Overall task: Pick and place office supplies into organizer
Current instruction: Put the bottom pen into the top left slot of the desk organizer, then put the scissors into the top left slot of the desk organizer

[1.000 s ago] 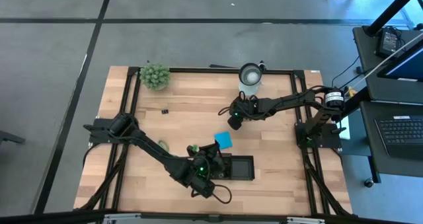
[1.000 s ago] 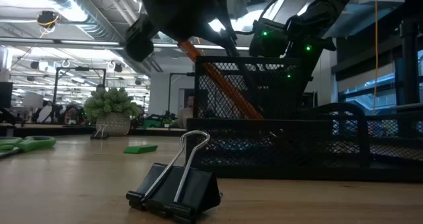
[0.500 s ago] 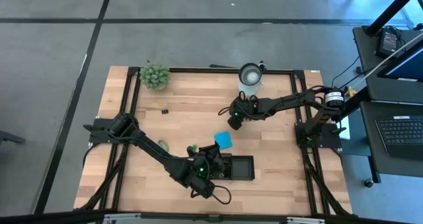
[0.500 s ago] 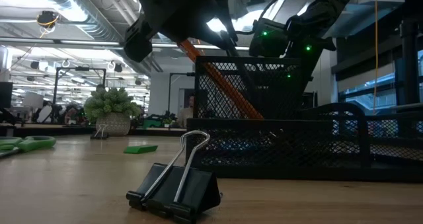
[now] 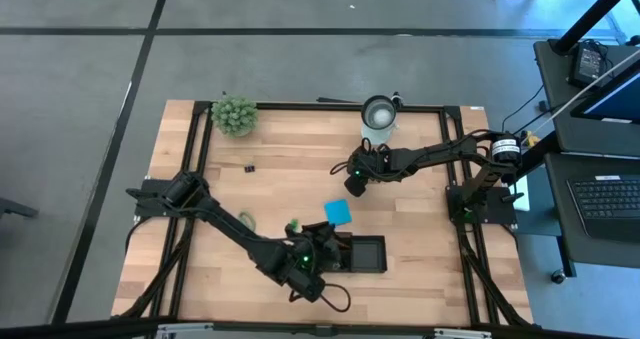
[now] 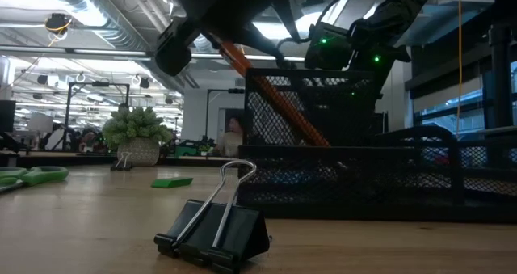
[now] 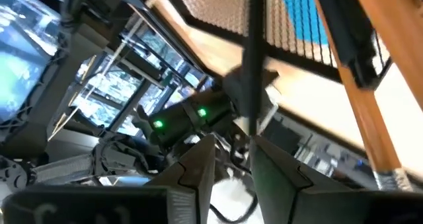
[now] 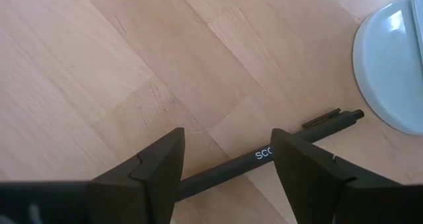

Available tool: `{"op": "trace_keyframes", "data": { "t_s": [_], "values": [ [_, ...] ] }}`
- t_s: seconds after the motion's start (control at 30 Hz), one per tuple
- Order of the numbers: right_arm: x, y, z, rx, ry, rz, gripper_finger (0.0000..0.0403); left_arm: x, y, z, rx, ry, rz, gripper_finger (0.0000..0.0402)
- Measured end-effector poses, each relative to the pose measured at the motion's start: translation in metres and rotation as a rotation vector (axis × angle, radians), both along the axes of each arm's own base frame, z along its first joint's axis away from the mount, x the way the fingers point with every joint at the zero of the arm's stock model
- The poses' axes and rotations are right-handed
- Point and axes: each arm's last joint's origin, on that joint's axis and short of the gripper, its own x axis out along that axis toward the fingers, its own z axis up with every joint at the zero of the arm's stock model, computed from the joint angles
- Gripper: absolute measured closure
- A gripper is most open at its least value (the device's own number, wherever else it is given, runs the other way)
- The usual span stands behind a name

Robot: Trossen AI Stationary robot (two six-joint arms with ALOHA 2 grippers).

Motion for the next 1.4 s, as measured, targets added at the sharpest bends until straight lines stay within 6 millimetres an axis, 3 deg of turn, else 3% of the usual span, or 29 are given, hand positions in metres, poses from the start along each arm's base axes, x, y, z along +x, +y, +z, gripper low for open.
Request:
{"op": "trace_keyframes", "data": {
  "t_s": [0.4, 0.6, 0.77, 1.0, 1.1, 1.2, 1.3, 1.4],
  "values": [
    [0.000, 0.000, 0.000, 0.001, 0.004, -0.001, 0.0175, -0.003, 0.000, 0.010, -0.051, -0.089, 0.028, 0.0295],
    [-0.001, 0.000, 0.000, 0.003, 0.012, -0.003, 0.0175, -0.014, 0.002, 0.051, -0.245, -0.339, 0.091, 0.0295],
    [-0.002, 0.000, -0.001, 0.005, 0.015, -0.005, 0.0175, -0.035, 0.008, 0.098, -0.621, -0.748, 0.215, 0.0295],
    [-0.002, 0.001, -0.001, 0.015, 0.014, -0.009, 0.0175, -0.079, 0.035, 0.145, -1.138, -1.224, 0.468, 0.0295],
    [-0.002, 0.001, -0.001, 0.036, 0.010, -0.018, 0.0175, -0.103, 0.054, 0.156, -1.341, -1.285, 0.655, 0.0296],
    [-0.002, 0.002, -0.001, 0.058, 0.009, -0.008, 0.0175, -0.129, 0.078, 0.161, -1.508, -1.280, 0.983, 0.0296],
    [-0.002, 0.002, -0.002, 0.062, 0.009, -0.006, 0.0175, -0.151, 0.094, 0.157, -1.504, -1.271, 1.274, 0.0296],
    [-0.002, 0.002, -0.002, 0.060, 0.011, 0.000, 0.0175, -0.165, 0.102, 0.146, -1.378, -1.176, 1.368, 0.0296]
  ]
}}
